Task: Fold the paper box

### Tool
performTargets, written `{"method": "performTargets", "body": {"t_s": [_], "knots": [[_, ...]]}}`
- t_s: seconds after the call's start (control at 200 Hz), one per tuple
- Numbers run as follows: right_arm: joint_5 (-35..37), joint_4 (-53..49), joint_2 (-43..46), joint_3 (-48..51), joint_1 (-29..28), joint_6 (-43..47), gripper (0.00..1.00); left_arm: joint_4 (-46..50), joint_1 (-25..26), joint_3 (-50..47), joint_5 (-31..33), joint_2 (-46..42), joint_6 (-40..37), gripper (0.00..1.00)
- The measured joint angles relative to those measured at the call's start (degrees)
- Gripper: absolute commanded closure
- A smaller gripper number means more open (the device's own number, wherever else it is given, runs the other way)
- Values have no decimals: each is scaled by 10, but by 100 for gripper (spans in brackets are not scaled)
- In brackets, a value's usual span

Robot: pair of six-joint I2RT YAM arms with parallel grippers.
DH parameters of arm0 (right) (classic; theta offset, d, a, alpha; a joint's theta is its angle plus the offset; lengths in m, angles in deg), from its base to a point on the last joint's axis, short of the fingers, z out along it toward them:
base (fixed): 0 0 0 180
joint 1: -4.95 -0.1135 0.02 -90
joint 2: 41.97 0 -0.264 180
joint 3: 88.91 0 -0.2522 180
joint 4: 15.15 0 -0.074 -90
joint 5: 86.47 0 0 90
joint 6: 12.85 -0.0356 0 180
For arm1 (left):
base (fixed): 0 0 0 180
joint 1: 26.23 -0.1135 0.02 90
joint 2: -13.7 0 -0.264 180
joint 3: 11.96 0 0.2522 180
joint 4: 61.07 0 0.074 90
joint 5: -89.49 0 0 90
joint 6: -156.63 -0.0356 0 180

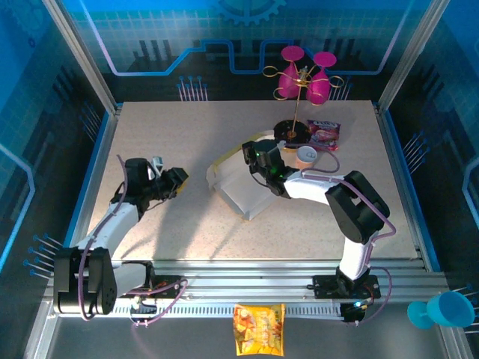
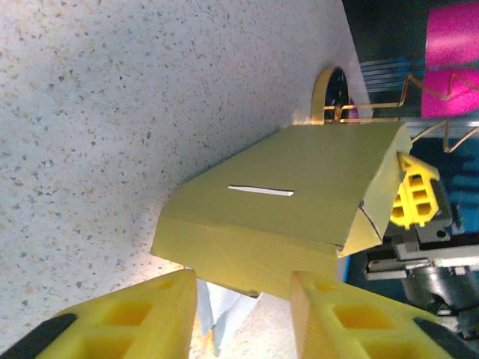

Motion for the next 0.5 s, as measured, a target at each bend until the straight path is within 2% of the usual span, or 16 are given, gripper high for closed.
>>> {"method": "performTargets", "body": {"t_s": [0.09, 0.34, 0.5], "knots": [[-7, 8, 0, 8, 2, 2, 100, 14, 10, 12, 0, 14, -43, 74], [-33, 14, -3, 9, 10, 4, 100, 57, 96, 52, 27, 67, -175, 73], [-40, 13, -4, 8, 11, 4, 100, 70, 109, 67, 48, 79, -226, 71]]}}
